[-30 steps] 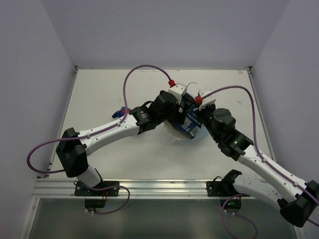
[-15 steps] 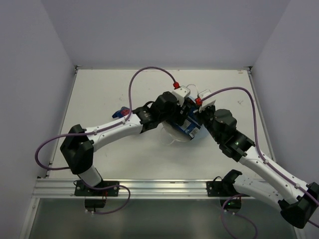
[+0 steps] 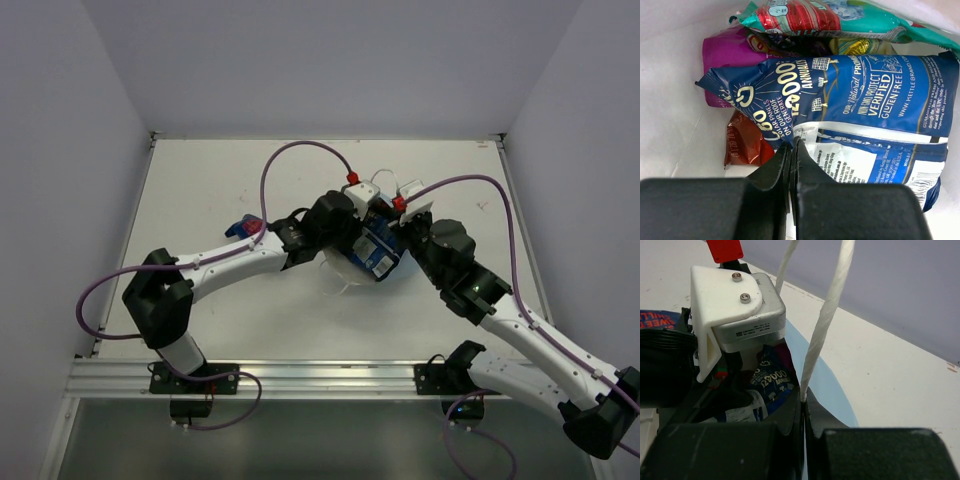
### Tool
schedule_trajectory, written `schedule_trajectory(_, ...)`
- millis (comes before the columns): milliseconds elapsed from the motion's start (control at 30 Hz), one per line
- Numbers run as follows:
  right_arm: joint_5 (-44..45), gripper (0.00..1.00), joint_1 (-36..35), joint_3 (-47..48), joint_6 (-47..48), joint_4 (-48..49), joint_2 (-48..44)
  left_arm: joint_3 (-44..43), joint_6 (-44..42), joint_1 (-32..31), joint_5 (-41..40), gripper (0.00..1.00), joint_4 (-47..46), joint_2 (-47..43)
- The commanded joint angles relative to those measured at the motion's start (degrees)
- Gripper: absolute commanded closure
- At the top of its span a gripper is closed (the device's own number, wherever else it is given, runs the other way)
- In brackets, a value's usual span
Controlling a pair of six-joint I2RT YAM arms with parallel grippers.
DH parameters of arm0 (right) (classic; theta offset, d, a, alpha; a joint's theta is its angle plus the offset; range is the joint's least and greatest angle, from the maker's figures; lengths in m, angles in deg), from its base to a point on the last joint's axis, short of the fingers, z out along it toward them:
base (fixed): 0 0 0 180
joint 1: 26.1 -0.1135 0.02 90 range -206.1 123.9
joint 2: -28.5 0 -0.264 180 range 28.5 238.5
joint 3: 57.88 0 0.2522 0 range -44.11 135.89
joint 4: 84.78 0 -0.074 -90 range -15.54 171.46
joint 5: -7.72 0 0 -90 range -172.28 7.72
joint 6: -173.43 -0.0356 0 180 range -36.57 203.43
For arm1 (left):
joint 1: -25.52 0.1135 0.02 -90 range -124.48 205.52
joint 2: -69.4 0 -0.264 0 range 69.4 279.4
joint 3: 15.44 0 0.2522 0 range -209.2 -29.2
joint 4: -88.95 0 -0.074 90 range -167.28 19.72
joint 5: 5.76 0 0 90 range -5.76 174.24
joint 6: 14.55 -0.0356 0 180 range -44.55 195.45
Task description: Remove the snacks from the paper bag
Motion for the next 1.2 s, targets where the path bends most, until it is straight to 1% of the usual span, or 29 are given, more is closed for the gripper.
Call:
schedule_trajectory(0,0.41,1.0,-0.27,1.22,-1.32,1.29,-0.96,0.22,0.23,0.57,0.37,1.0,-1.0,-1.45)
schedule_trajectory(100,2.17,1.0,-0.27,0.78,-1.5,1.64,-0.87,-0.57,0.76,0.57,1.34,1.0,0.05,-5.14)
schedule_trajectory(267,7.08,1.0,-0.1,0.69,-2.02,1.91,0.18,-2.76,2.08,0.57,2.31,1.0,5.85,-13.91)
schedule_trajectory(367,8.32,1.0,0.25,0.6,-2.64,2.0,0.53,-4.61,2.6,0.57,0.21,1.0,11.82,-18.66)
schedule_trajectory(433,8.94,1.0,0.6,0.43,-2.9,2.0,0.62,-5.58,4.09,0.83,-3.57,1.0,17.34,-20.96)
schedule_trajectory(533,9.9,1.0,0.78,0.25,-2.99,2.0,0.54,-3.22,8.4,4.34,-6.3,1.0,23.15,-26.32)
schedule_trajectory(567,10.08,1.0,0.87,0.25,-2.82,2.08,0.45,-2.25,10.58,7.74,-6.65,1.0,24.57,-29.03)
schedule_trajectory(600,10.34,1.0,0.96,0.25,-2.73,2.09,0.36,-1.02,11.21,9.69,-7.0,1.0,25.71,-30.36)
schedule_trajectory(633,10.52,1.0,1.04,0.16,-2.73,2.0,0.27,1.86,11.57,11.19,-8.05,1.0,27.55,-33.07)
schedule_trajectory(667,10.61,1.0,1.22,0.07,-2.73,2.08,0.1,3.37,12.35,14.07,-9.37,1.0,28.44,-34.32)
schedule_trajectory(733,10.44,1.0,1.31,0.07,-2.73,2.09,-0.08,7.66,12.71,17.16,-11.14,1.0,30.72,-36.17)
schedule_trajectory(767,10.44,1.0,1.4,0.16,-2.64,2.09,-0.08,9.34,12.8,20.57,-11.05,1.0,30.82,-37.57)
schedule_trajectory(833,10.35,1.0,1.4,0.16,-2.64,2.0,-0.17,12.6,13.15,24.28,-9.83,1.0,30.91,-38.81)
schedule_trajectory(867,10.35,1.0,1.4,0.07,-2.55,2.0,-0.17,15.4,13.68,28.13,-9.3,1.0,30.91,-38.99)
schedule_trajectory(933,10.26,1.0,1.4,-0.01,-2.73,2.09,-0.43,18.49,14.12,31.58,-7.19,1.0,30.21,-38.99)
schedule_trajectory(967,10.09,1.0,1.4,-0.27,-2.82,2.09,-0.52,21.55,14.38,34.64,-6.49,1.0,29.94,-38.9)
schedule_trajectory(1067,9.47,1.0,1.4,-0.37,-2.73,2.0,-0.87,26.57,15.43,38.61,-4.46,1.0,28.98,-38.99)
schedule_trajectory(1167,9.12,1.0,1.4,-0.1,-2.82,1.82,-1.04,29.3,17.36,39.94,-4.89,1.0,29.24,-41.09)
